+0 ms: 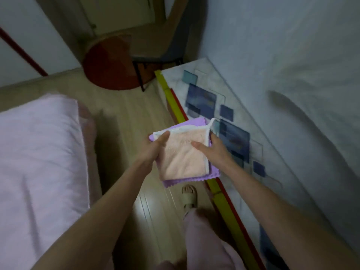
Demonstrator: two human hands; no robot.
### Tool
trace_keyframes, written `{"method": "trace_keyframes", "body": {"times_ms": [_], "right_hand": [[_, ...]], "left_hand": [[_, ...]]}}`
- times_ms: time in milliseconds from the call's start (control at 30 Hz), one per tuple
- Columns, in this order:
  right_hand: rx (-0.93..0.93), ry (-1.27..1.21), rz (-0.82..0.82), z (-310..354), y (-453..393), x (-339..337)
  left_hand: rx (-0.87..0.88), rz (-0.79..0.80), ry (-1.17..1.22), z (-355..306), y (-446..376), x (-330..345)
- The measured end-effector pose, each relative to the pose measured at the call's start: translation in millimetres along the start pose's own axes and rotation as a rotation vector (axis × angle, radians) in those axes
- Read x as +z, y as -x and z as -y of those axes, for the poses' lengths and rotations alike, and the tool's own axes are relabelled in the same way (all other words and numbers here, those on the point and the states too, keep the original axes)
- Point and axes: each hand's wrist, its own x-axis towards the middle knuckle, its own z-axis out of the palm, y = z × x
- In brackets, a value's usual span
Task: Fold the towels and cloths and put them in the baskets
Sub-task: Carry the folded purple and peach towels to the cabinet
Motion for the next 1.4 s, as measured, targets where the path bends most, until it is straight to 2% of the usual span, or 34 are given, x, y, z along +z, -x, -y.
{"method": "trace_keyframes", "body": {"times_ms": [133, 233, 400, 567, 700, 800, 967, 1100, 1233, 1400], "right_hand": [[-0.031, -0.065, 0.183, 74.8, -114.2, 63.1], [-0.01, -0.071, 0.329, 132.7, -184.6, 110.4], [-0.02, -0.016, 0.514, 215.7, -302.0, 198.1], [-0.001, -0.033, 0.629, 281.2, -414.3, 299.8], [0.01, 0.016, 0.639, 337.9, -500.4, 367.1], [-0.044, 0.069, 0.627, 379.4, -562.9, 408.3], [-0.16, 0.171, 0.571, 427.5, -667.5, 491.5], [-0.226, 0.316, 0.559, 465.9, -770.9, 586.4], [-0.225, 0.424, 0.647, 517.1, -842.8, 700.1], [-0.272, 0.534, 0.806, 581.2, -884.3, 859.7]], "left_hand": [[0.018, -0.225, 0.145, -59.6, -71.4, -63.3], [0.029, -0.298, 0.254, -98.5, -112.0, -111.1], [0.065, -0.246, 0.409, -138.6, -186.9, -195.5], [0.057, -0.176, 0.587, -163.7, -292.6, -294.9], [0.018, -0.18, 0.553, -227.1, -372.7, -369.4], [-0.053, -0.213, 0.412, -277.9, -429.9, -423.0], [-0.124, -0.473, 0.233, -335.9, -533.4, -500.2], [-0.132, -0.696, 0.317, -361.1, -622.5, -567.1], [-0.158, -0.901, 0.367, -390.3, -683.8, -653.1], [-0.187, -0.984, 0.46, -408.0, -706.4, -780.6]]}}
